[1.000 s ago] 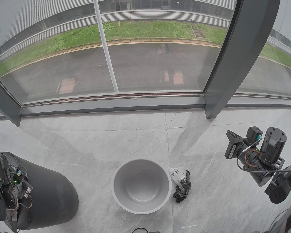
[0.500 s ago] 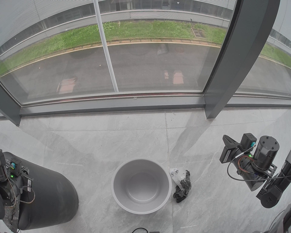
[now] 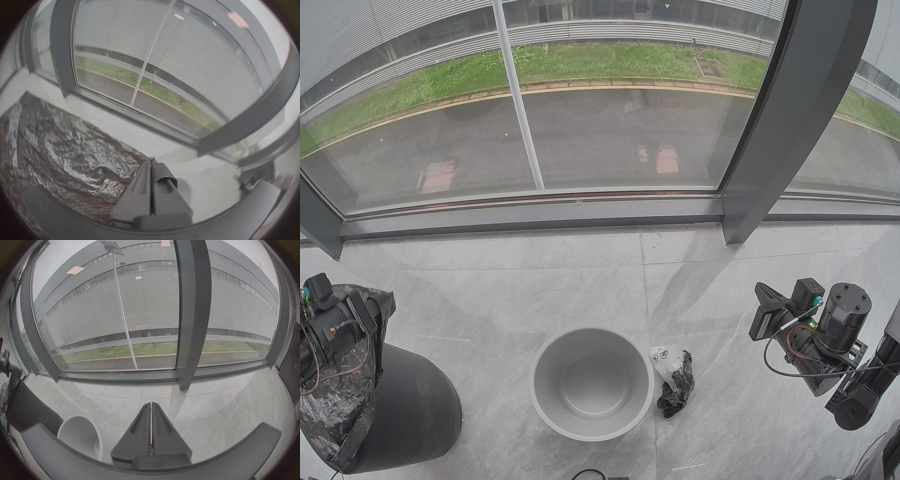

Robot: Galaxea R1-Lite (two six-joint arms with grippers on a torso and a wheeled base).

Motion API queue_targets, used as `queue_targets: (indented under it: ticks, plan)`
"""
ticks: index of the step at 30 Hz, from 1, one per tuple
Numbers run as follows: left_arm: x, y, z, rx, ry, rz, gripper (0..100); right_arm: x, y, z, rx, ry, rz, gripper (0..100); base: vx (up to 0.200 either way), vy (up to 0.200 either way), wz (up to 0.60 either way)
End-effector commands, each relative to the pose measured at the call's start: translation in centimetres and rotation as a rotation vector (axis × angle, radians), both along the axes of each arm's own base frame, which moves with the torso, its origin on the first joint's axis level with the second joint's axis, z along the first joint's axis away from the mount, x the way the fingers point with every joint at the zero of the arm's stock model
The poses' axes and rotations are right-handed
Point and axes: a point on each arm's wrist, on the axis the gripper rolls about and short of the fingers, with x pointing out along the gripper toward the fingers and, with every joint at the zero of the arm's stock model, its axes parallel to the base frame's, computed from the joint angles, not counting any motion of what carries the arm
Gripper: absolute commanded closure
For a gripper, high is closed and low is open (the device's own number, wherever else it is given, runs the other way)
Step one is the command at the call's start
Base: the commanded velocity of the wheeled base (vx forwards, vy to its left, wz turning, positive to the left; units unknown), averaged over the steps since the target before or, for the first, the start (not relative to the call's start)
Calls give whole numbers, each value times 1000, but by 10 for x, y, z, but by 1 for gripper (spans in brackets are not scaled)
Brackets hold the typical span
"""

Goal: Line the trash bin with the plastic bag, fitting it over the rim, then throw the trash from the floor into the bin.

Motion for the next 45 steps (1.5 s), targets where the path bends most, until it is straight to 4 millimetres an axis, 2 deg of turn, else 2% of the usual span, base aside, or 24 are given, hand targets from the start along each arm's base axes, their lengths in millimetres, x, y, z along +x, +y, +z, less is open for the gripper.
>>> queue_targets:
  ticks: [1, 3, 4, 8, 9, 13, 21, 25, 28, 30, 32, 33, 40, 41, 42, 43, 45]
  plan:
    - [11, -27, 62, -300, -132, -185, 100, 0, 2, -5, -10, 17, 3, 100, 0, 0, 0]
    - [13, -30, 66, -333, -129, -195, 100, -1, 3, -5, -10, 19, 6, 100, 0, 0, 0]
    - [21, -38, 69, -402, -97, -218, 100, -3, 5, -5, -10, 20, 17, 100, 0, 0, 0]
    - [32, -55, 76, -537, -38, -267, 100, -11, 13, -8, -23, 35, 60, 100, 0, 0, 0]
    - [32, -55, 76, -537, -38, -267, 100, -11, 13, -8, -23, 35, 60, 100, 0, 0, 0]
    - [39, -78, 82, -574, -11, -351, 100, -24, 28, -10, -62, 40, 121, 100, 0, 0, 0]
    - [27, -96, 102, -591, -50, -464, 100, -31, 57, 6, -159, -64, 210, 100, 0, 0, 0]
    - [19, -99, 109, -599, -72, -501, 100, -21, 75, 16, -228, -135, 224, 100, 0, 0, 0]
    - [16, -102, 111, -601, -75, -519, 100, -13, 84, 15, -250, -149, 225, 100, 0, 0, 0]
    - [12, -107, 112, -604, -68, -553, 100, -7, 97, 10, -282, -156, 244, 100, 0, 0, 0]
    - [12, -107, 112, -604, -68, -553, 100, -7, 97, 10, -282, -156, 244, 100, 0, 0, 0]
    - [11, -112, 112, -605, -61, -573, 100, -3, 111, 8, -286, -155, 267, 100, 0, 0, 0]
    - [11, -116, 116, -608, -67, -594, 100, -7, 146, 14, -292, -153, 348, 100, 0, 0, 0]
    - [12, -117, 116, -608, -66, -596, 100, -8, 151, 16, -290, -154, 359, 0, 0, 0, 0]
    - [12, -117, 116, -608, -66, -596, 100, -8, 151, 16, -290, -154, 359, 0, 0, 0, 0]
    - [12, -117, 117, -607, -70, -597, 100, -11, 162, 19, -288, -158, 386, 0, 0, 0, 0]
    - [12, -117, 119, -608, -75, -598, 100, -14, 171, 19, -285, -161, 409, 0, 0, 0, 0]
